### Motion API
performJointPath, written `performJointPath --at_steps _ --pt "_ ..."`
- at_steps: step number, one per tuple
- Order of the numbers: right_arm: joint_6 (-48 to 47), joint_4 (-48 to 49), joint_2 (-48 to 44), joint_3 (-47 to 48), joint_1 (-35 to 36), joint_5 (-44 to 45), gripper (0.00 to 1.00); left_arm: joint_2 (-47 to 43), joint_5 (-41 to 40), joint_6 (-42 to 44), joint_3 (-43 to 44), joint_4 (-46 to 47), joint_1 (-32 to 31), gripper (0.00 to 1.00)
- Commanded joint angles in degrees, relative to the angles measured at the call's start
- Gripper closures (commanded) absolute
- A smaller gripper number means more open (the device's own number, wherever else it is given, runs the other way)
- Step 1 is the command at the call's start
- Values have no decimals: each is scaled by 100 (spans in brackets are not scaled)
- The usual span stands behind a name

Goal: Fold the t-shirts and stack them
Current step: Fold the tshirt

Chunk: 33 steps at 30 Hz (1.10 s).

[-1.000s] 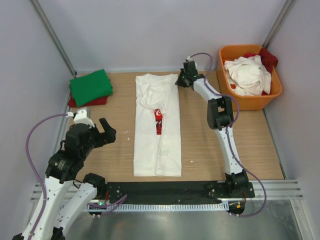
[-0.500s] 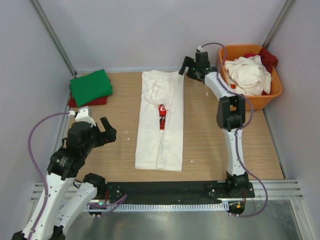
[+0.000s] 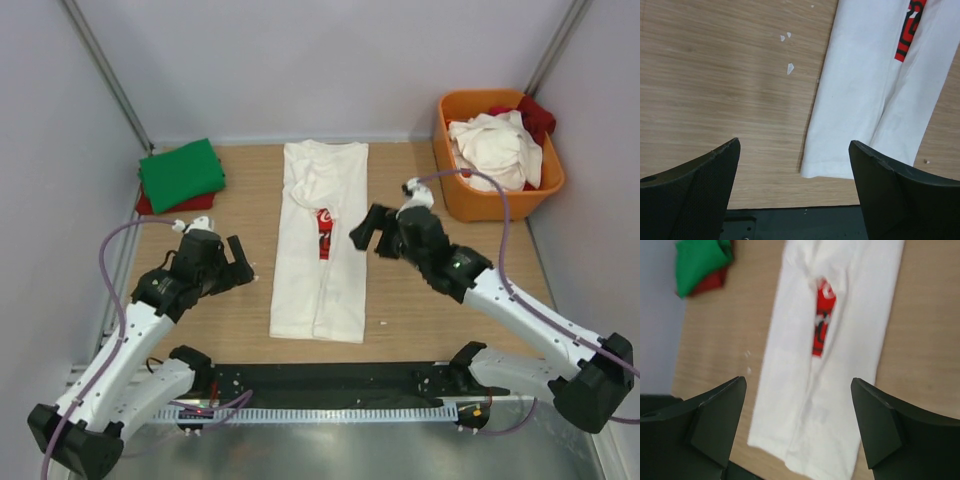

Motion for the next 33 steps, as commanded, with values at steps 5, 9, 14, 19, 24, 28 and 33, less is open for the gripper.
performJointPath --at_steps 5,9,14,19,24,28,33 --pt "2063 -816 -570 -2069 1673 1100 11 622 -596 -740 -557 520 -535 11" --pt "2573 -765 -430 -2350 2262 1277 11 763 -782 -987 -970 748 -757 10" --pt "2837 -545 -140 -2491 2562 1435 11 1018 -650 -1049 -1393 1065 -845 10" --pt "2951 -553 27 -2526 2597 1321 12 1185 -554 -1066 -1507 1249 -889 11" --pt "3355 -273 36 -2877 2922 1136 25 1098 -281 -1277 -1797 1487 -1090 16" --pt "3628 88 167 -3115 3107 1057 34 1054 -202 -1418 -2025 1706 -1362 17" --pt "3646 229 440 -3150 3204 1039 36 1115 -175 -1602 -2087 1979 -1626 18"
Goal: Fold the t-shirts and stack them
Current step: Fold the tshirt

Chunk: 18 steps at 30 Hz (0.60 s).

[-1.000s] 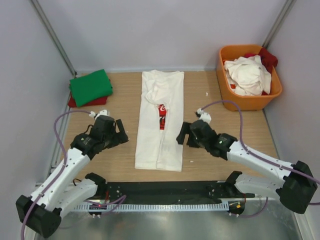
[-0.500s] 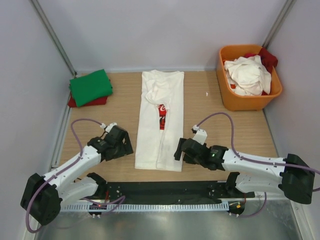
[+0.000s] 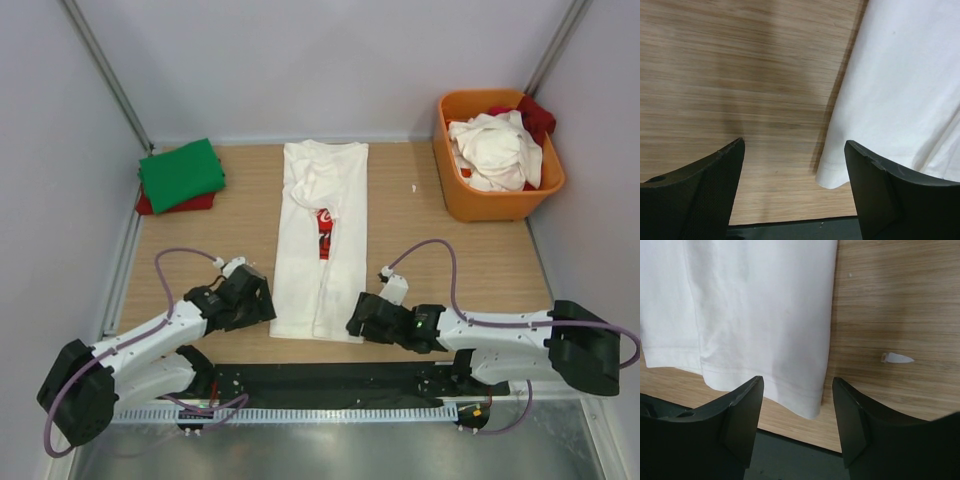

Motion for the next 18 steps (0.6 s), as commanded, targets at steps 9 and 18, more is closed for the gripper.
performJointPath --at_steps 9,18 --pt "352 282 128 -163 131 -13 49 185 -66 -684 -73 605 -748 29" --pt "599 282 198 -330 359 -4 57 545 -207 -1027 -73 816 -1232 46"
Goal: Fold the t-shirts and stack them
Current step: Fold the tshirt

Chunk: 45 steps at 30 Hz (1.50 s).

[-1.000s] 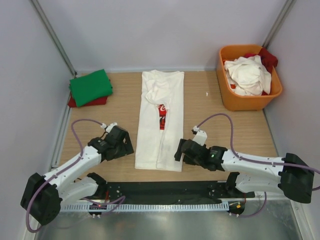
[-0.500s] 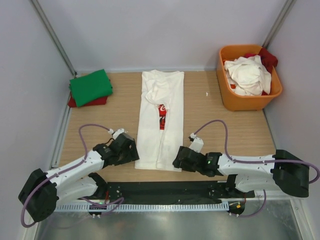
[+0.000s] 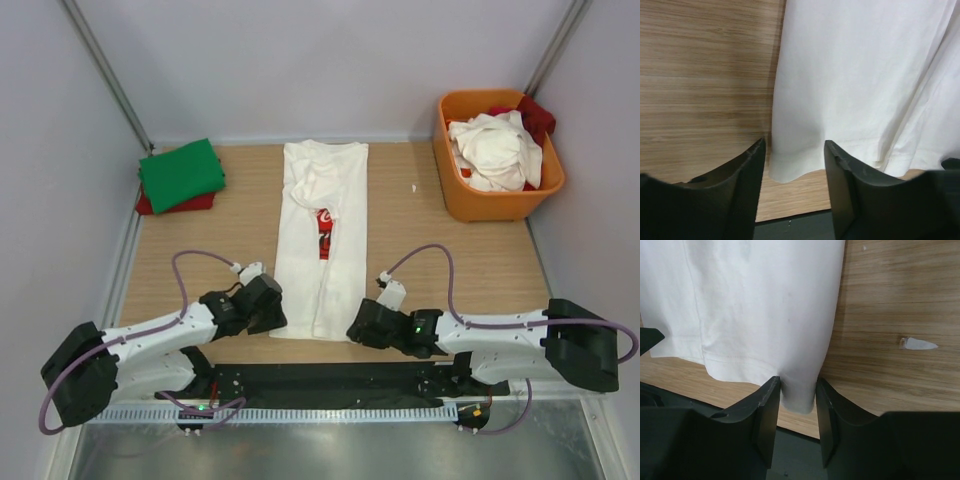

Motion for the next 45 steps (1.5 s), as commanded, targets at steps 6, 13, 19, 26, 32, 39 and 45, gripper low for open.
performJointPath --at_steps 6,13,19,26,32,39,45 --pt "293 -138 41 -269 135 147 76 295 -179 -247 -42 229 -221 88" --pt "337 -1512 -451 -51 310 621 99 110 -240 -465 221 -375 -378 100" --pt "443 -2457 -610 582 793 1009 99 -92 -591 -949 853 -1395 -1126 100" --pt "-309 -2915 -619 1732 392 1598 99 -189 -1083 -748 1793 -2248 -1153 100" --pt "-1788 -2626 -365 2743 -1015 1142 99 311 -1094 200 2945 -2505 -548 100" --pt "-3282 -2414 926 4132 -2395 570 99 1751 -461 1519 4500 -2373 954 100" --pt "-3784 -2248 1954 5108 -3134 96 99 3175 -232 2319 6301 -2732 1685 100"
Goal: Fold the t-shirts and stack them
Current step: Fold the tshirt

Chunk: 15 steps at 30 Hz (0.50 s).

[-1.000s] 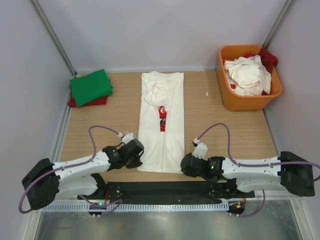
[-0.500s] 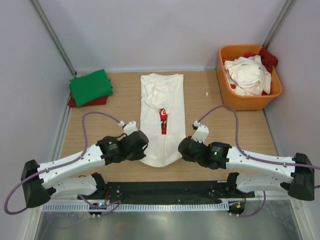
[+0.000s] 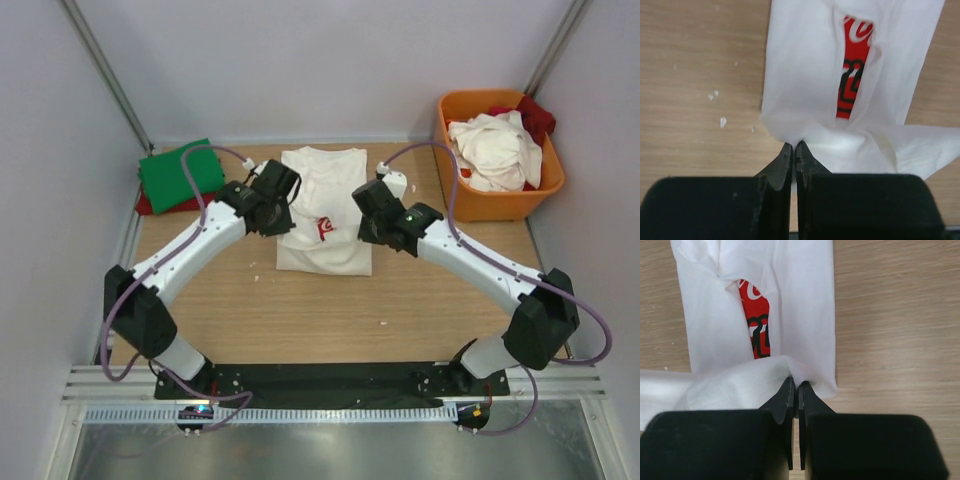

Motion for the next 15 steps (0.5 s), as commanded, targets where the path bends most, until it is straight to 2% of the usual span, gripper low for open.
performJointPath --at_steps 1,5,10,12,13,14,15 --pt "-674 196 428 643 -494 -338 99 863 221 746 991 -272 350 100" --pt "-885 179 1061 1372 -829 -532 99 1743 581 992 2037 -536 719 100" --pt "-991 231 1817 1936 -1163 -768 99 2694 766 1150 2794 -659 1019 100" --pt "-1044 266 2247 2234 -1339 -848 93 3221 862 1212 3286 -781 1177 98" --pt "-1053 249 2449 2366 -1426 -866 88 3449 863 1247 3496 -826 1238 92" --pt "-1053 214 2825 2724 -1514 -892 59 3669 993 1282 4003 -852 1361 79" --pt "-1097 118 3081 2963 -1715 -927 40 4193 1143 1378 4339 -931 1431 40"
